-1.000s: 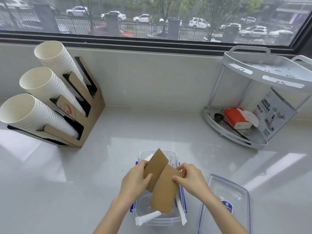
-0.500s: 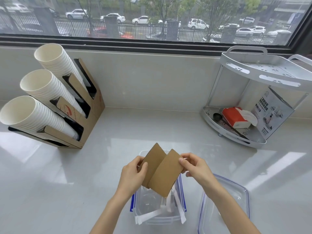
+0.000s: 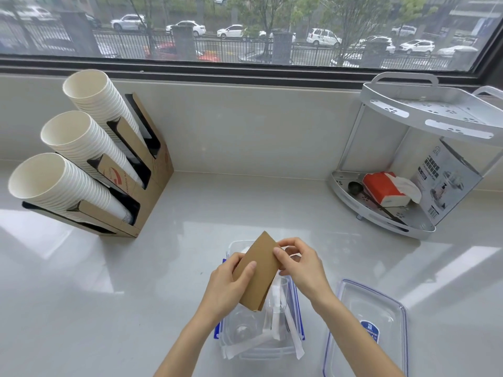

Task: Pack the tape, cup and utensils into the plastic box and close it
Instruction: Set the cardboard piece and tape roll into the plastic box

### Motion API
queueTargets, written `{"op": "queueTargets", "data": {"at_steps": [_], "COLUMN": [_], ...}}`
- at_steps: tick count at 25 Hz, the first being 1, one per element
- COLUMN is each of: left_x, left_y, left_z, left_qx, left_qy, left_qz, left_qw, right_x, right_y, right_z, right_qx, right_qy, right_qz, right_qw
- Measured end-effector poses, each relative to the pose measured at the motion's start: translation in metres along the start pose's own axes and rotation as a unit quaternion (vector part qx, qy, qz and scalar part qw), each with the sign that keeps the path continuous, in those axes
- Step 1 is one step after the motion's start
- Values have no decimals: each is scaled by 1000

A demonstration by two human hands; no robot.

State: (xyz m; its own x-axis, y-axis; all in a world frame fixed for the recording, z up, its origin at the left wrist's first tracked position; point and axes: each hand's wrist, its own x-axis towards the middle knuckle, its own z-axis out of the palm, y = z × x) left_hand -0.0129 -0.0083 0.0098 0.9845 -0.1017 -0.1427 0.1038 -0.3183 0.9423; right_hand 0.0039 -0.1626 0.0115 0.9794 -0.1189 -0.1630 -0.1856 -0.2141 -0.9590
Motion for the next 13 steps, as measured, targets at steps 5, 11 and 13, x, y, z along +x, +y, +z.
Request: {"op": "queueTargets", "data": {"at_steps": [5, 11, 13], "left_x": [-2, 1, -1], "left_y": [-3, 0, -1], "left_z": [-3, -18, -23], "left_qx": [21, 33, 34], "left_qy": [44, 107, 127], "left_qz": [10, 24, 22], "left_qw": [999, 993, 991], "right_x": [-3, -4, -4], "right_y": [-1, -13, -15], "right_z": [10, 23, 29], "right_qx": [-76, -90, -83], "right_qy": [20, -93, -120], "right_qz": [-15, -30, -27], "right_qw": [997, 991, 989]}}
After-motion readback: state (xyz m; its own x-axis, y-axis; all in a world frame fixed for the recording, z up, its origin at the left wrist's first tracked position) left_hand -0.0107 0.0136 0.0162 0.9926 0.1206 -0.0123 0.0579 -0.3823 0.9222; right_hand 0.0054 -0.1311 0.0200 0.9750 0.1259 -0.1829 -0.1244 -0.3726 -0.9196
